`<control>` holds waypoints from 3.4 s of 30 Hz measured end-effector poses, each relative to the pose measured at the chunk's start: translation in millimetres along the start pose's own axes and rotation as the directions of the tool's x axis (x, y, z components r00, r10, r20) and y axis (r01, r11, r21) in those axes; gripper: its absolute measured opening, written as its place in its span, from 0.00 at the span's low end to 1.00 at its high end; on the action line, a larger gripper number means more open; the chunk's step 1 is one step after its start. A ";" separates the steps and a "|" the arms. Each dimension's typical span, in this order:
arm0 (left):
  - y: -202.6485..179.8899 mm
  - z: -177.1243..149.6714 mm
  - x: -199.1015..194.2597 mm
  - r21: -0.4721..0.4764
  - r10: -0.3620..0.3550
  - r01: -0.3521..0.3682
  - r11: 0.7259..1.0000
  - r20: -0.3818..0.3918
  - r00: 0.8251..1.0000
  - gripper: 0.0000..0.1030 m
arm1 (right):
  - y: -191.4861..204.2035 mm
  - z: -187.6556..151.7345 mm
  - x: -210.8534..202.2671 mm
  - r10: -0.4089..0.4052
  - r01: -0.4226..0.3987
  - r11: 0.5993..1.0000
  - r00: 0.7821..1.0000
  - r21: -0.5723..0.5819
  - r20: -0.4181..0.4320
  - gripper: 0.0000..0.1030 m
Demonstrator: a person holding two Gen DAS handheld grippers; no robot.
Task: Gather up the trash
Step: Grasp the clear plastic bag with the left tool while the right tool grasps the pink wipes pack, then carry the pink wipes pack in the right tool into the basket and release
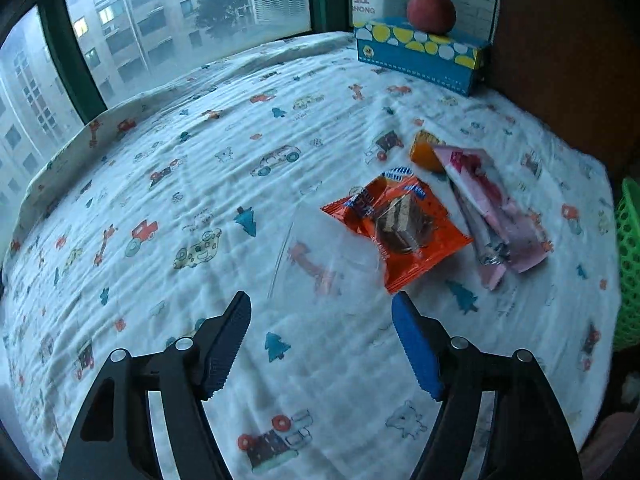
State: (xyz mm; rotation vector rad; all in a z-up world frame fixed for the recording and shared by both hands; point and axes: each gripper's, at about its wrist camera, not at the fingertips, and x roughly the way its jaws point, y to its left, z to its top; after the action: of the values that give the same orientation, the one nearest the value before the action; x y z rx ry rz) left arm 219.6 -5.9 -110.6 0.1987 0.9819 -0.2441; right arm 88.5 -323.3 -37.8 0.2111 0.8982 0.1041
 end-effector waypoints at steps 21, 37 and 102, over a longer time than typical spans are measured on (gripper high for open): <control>27.3 -1.8 -15.8 -0.018 -0.070 0.072 0.997 0.064 0.995 0.47 | 54.6 33.9 78.8 0.077 -0.083 0.994 0.993 -0.073 -0.091 0.71; 50.1 -10.0 -44.6 -0.069 -0.096 0.104 0.992 0.109 0.989 0.47 | 77.1 70.6 171.1 0.077 -0.079 0.997 0.980 -0.008 -0.183 0.71; -196.2 19.0 -127.1 0.205 -0.399 0.366 0.908 0.154 0.904 0.47 | -115.3 -28.8 -55.9 -0.229 0.223 0.960 0.973 0.170 0.017 0.54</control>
State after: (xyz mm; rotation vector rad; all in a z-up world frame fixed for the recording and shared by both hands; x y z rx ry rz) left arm 109.8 -183.9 -4.6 0.1329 0.7998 -0.7010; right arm 31.5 -441.6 -38.4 0.2646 0.8896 -0.1881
